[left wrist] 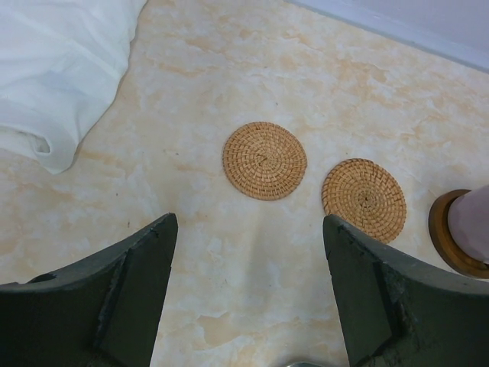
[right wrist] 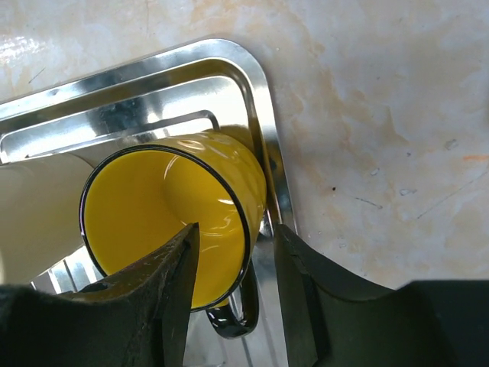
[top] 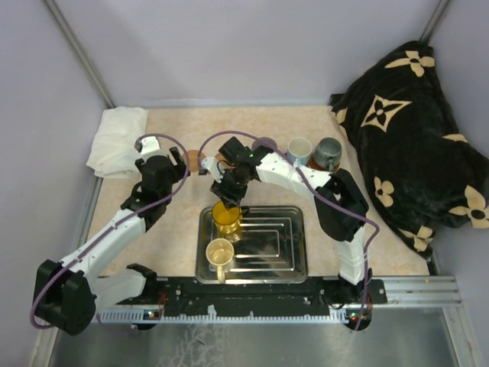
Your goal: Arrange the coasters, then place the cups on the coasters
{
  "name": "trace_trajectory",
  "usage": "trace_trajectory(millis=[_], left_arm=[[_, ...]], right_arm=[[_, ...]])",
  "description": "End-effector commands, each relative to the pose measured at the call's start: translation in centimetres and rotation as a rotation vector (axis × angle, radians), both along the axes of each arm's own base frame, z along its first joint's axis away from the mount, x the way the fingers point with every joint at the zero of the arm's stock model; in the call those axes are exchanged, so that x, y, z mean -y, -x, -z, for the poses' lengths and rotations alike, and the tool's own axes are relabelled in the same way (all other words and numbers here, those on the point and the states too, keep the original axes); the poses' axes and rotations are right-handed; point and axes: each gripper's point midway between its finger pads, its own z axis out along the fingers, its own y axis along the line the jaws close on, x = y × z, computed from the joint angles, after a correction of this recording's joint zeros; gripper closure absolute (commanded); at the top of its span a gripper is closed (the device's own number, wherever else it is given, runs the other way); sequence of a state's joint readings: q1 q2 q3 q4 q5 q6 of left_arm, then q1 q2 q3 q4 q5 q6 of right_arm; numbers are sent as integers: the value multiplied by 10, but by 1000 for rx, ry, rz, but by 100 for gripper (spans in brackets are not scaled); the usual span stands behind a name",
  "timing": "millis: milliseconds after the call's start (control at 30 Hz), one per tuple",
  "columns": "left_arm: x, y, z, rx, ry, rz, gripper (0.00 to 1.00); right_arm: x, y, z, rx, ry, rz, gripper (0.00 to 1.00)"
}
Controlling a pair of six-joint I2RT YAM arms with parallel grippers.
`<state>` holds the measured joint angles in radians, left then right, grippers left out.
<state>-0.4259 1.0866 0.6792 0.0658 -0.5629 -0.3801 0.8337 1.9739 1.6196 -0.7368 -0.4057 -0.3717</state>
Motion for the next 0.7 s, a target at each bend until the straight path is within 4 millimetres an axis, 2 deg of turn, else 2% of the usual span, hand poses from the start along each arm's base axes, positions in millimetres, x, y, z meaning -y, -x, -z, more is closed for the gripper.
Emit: trace_trajectory(millis=[0,167,333,400,533,667], left_arm=[[-4,6,2,1,7,-17,17],[-8,11,-1,15,9,-24,17],[-11,14,-1,20,9,-35,16],[-11,14,1,19,11,-34,16],[-10,14,2,15,9,-31,16],[-8,12,3,7,0,-20,16]], right_arm=[[-14,3,-11,27,-25,-41,55],[-19,1,4,15,-1,-34,56],[-20,0,13,-1,17,-11,64],[-19,-3,16,4,25,14,72],[-16,-15,19,40,48,100,98],[-11,-26,17,81,71,195,100]])
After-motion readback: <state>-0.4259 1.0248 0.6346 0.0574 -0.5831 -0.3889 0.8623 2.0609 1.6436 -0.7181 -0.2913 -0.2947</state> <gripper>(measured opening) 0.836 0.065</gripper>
